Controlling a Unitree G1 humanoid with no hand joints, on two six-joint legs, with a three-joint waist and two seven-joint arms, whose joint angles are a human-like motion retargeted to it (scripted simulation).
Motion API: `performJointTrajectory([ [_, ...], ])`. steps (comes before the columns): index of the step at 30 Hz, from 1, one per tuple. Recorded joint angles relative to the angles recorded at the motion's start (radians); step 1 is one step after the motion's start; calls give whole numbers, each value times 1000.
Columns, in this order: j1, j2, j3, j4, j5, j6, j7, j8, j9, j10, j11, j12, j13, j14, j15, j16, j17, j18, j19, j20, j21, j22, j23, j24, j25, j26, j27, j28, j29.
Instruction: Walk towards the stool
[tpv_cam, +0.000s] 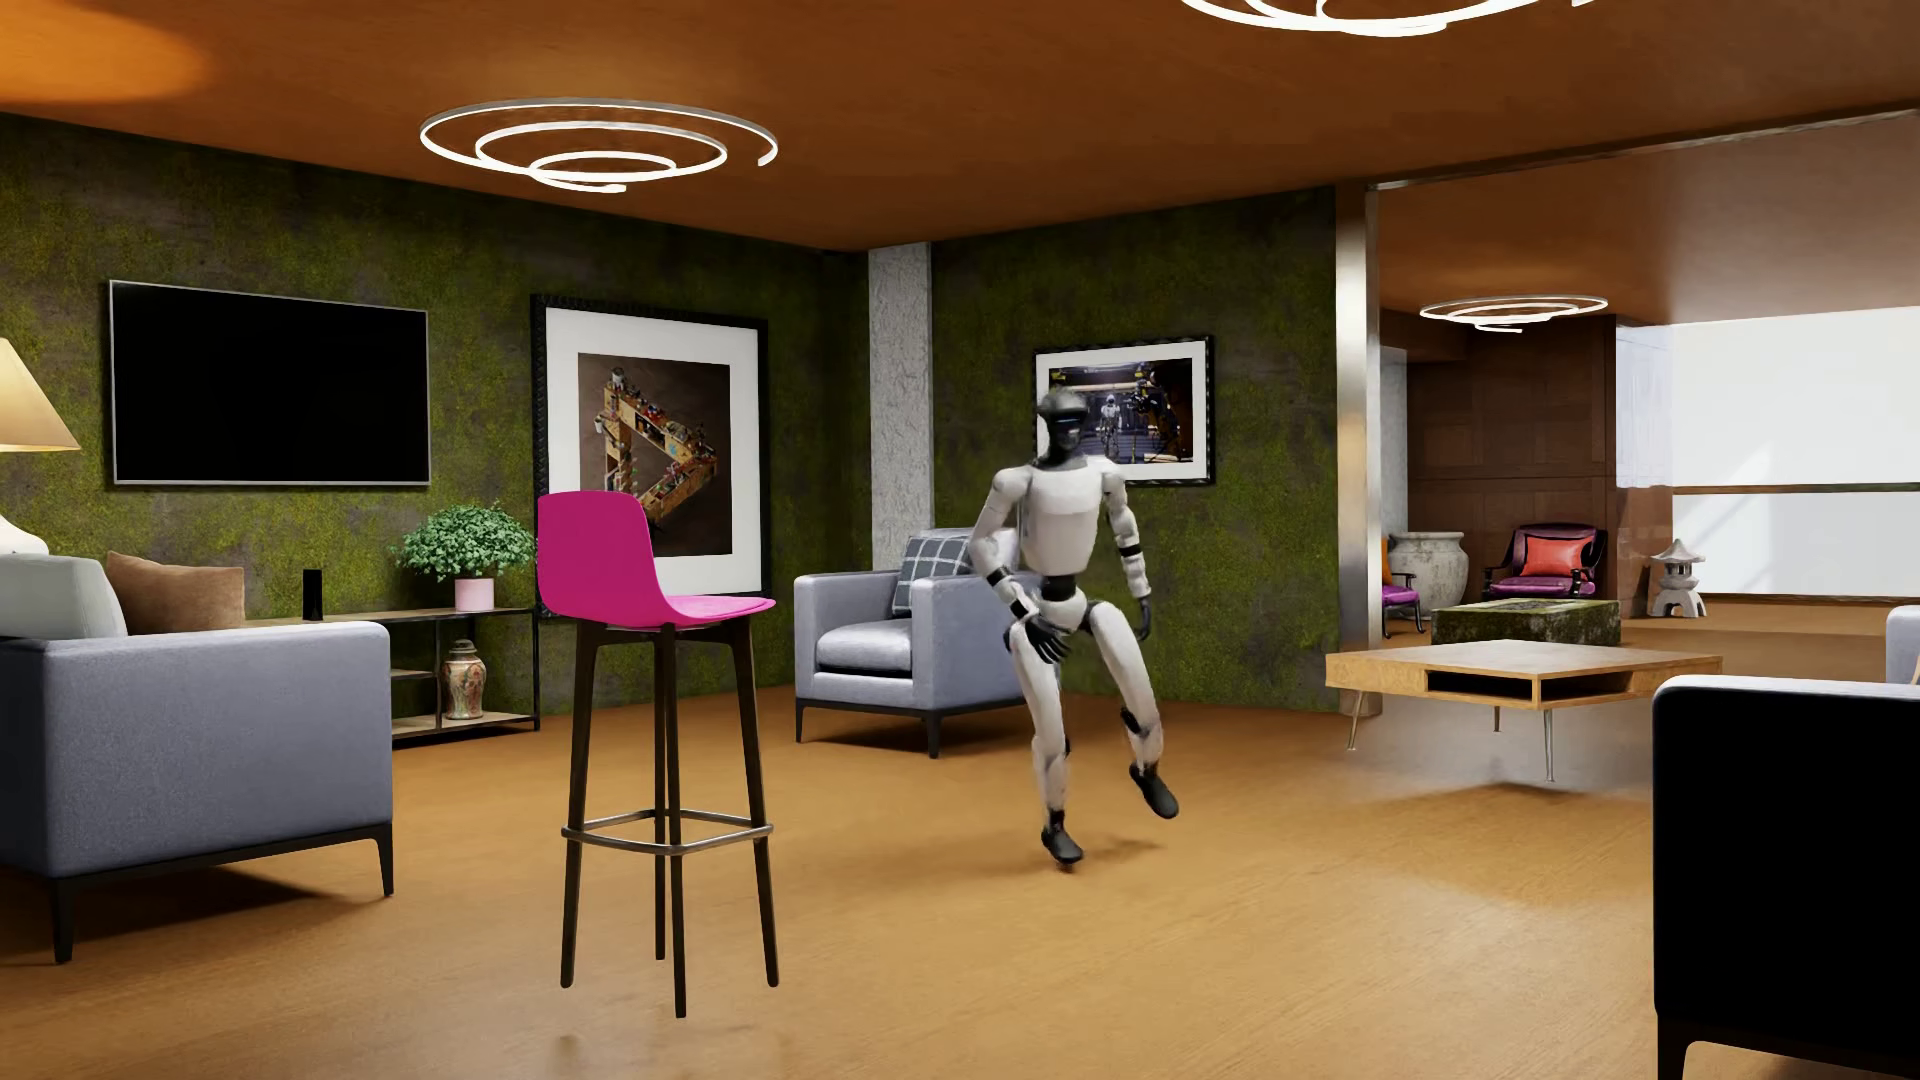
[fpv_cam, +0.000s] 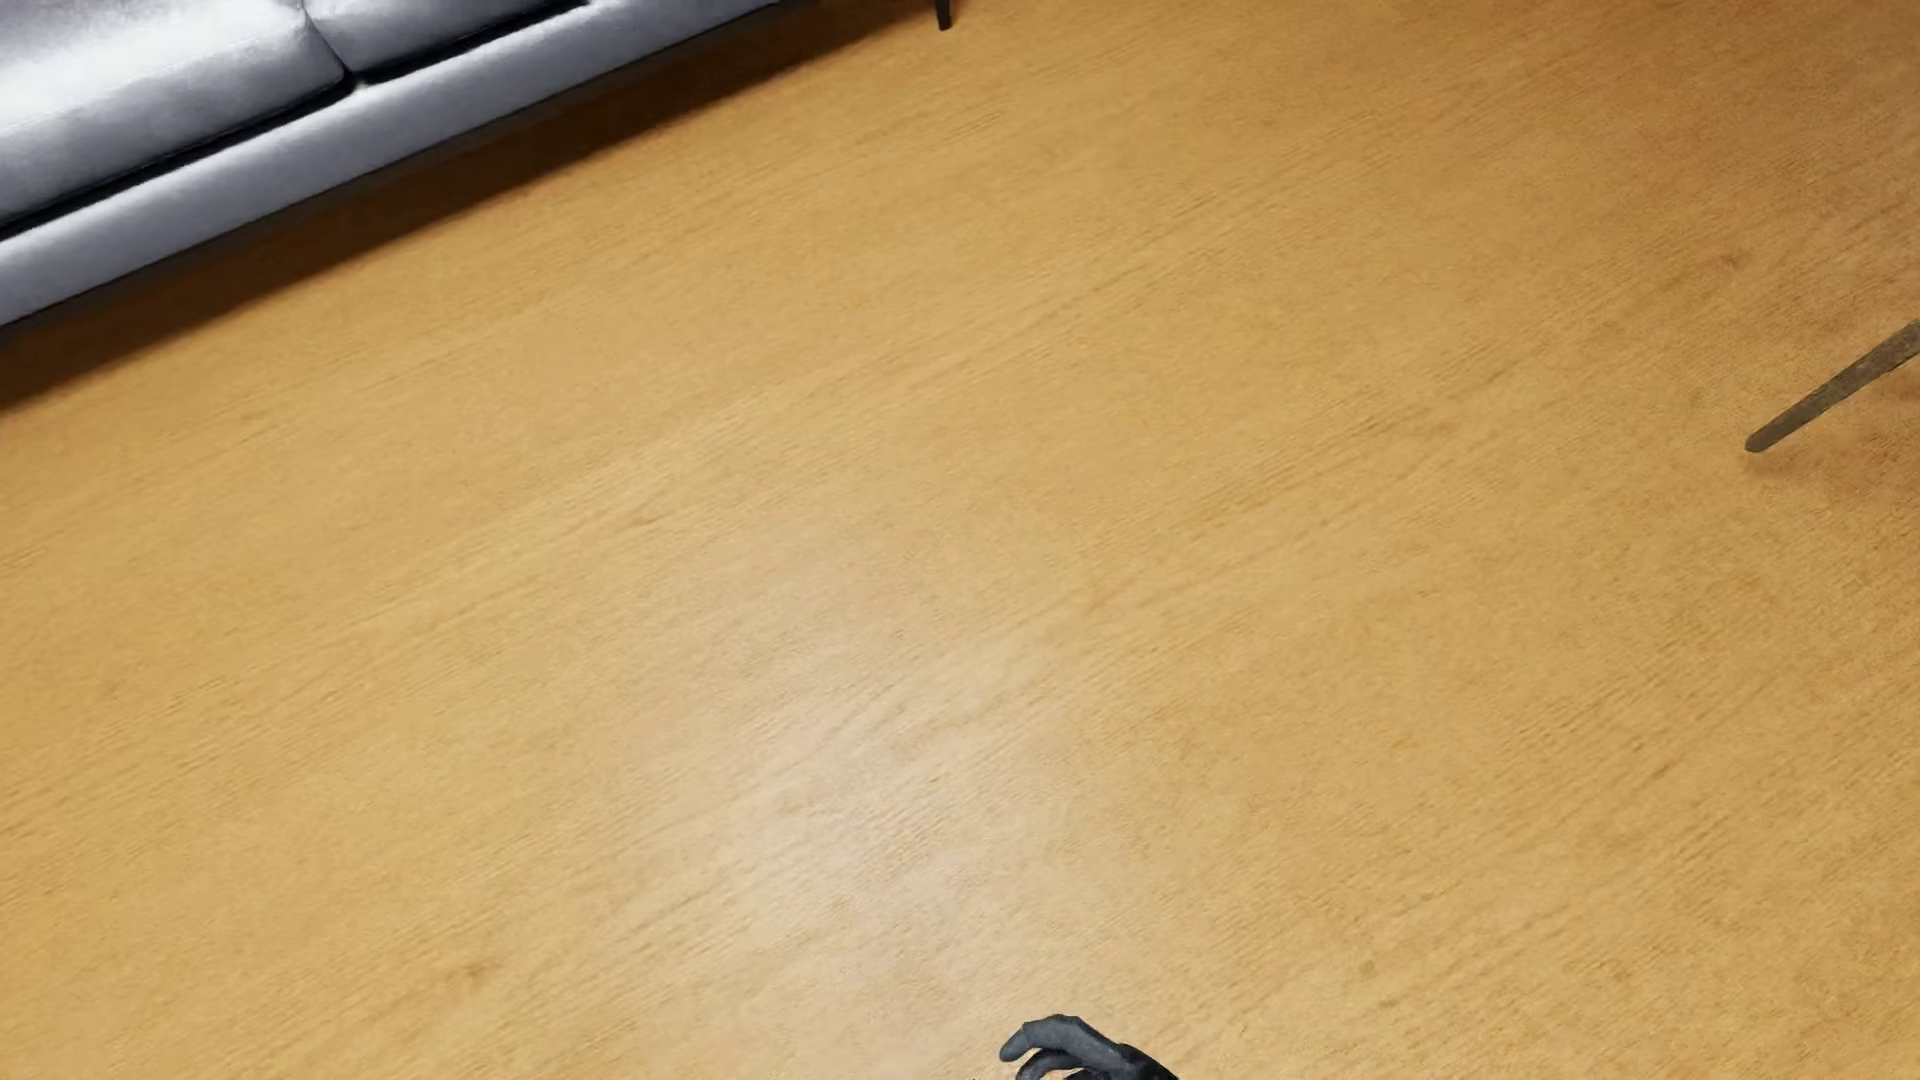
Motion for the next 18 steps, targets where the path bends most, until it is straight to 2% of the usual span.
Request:
performJointTrajectory([
  [2,-56,49,152,-58,36,9,0,0,25,24,-39,64,-31,-45,-67,-26,-27,0,0,48,-23,-10,2,0,0,0,0,0,0],
  [4,-175,76,228,-97,42,30,0,0,48,30,-67,40,-89,-31,-80,-58,-37,0,0,46,-68,31,58,0,0,0,0,0,0],
  [6,-311,112,223,-127,25,51,0,0,71,-2,-89,-23,-125,-27,-51,-74,-37,0,0,21,-138,35,122,0,0,0,0,0,0],
  [7,-365,132,195,-140,12,51,0,0,78,-34,-91,-47,-121,-39,-35,-62,-43,0,0,48,-162,-29,125,0,0,0,0,0,0],
  [9,-458,171,148,-166,-11,49,0,0,87,-100,-84,-91,-101,-56,-4,-32,-60,0,0,131,-192,-179,114,0,0,0,0,0,0],
  [11,-510,228,136,-188,-22,43,0,0,94,-152,-75,-148,-70,-22,-7,-5,-77,0,0,239,-202,-315,106,0,0,0,0,0,0],
  [14,-524,324,184,-175,-48,54,0,0,110,-131,-51,-247,-51,44,-71,4,-80,0,0,379,-183,-426,161,0,0,0,0,0,0],
  [16,-472,381,185,-155,-52,72,0,0,94,-93,-30,-266,-48,-22,-80,-8,-59,0,0,407,-151,-432,216,0,0,0,0,0,0],
  [18,-378,428,166,-135,-58,90,0,0,55,-95,-11,-252,-26,-65,-64,-17,-31,0,0,385,-134,-413,252,0,0,0,0,0,0],
])
